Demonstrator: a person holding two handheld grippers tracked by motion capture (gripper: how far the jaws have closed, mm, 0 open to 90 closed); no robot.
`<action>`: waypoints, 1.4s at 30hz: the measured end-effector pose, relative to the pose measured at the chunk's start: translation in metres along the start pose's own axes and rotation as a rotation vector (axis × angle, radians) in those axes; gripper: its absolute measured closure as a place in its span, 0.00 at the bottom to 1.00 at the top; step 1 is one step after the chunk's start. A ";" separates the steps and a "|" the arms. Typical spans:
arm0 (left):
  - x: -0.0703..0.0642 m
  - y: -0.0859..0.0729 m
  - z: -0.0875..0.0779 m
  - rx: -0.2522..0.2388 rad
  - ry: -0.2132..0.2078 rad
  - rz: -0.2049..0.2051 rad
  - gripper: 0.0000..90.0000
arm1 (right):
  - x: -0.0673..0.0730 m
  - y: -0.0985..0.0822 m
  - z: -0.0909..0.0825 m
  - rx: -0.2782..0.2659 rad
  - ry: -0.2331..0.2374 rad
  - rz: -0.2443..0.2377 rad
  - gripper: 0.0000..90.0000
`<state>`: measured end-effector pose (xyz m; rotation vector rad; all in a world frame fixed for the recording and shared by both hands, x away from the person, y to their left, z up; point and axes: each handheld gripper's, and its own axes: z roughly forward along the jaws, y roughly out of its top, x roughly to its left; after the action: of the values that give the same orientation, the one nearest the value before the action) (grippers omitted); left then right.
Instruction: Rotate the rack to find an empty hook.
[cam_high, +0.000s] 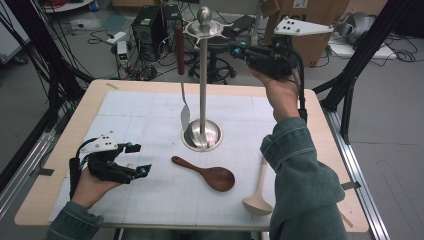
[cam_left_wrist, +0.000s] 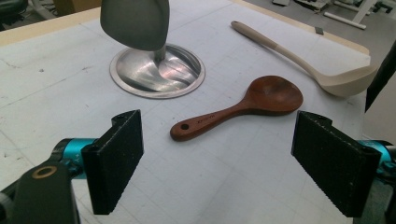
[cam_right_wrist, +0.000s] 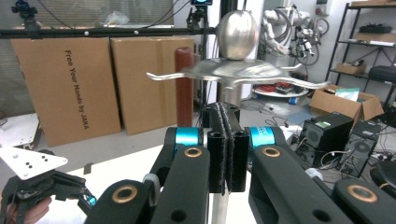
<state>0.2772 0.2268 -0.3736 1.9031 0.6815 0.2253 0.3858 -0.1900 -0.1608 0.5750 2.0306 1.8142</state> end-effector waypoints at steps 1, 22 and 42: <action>0.000 0.000 0.000 0.000 0.000 0.000 0.19 | -0.001 0.000 -0.001 0.001 -0.005 0.001 1.00; 0.001 -0.001 -0.002 -0.006 0.002 -0.005 0.19 | -0.002 0.006 0.009 -0.018 0.008 -0.006 1.00; 0.001 -0.001 -0.001 -0.004 0.004 -0.003 0.19 | 0.022 0.013 0.035 0.006 0.043 -0.052 1.00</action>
<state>0.2769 0.2284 -0.3739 1.8978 0.6856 0.2281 0.3864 -0.1475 -0.1523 0.4850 2.0597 1.8057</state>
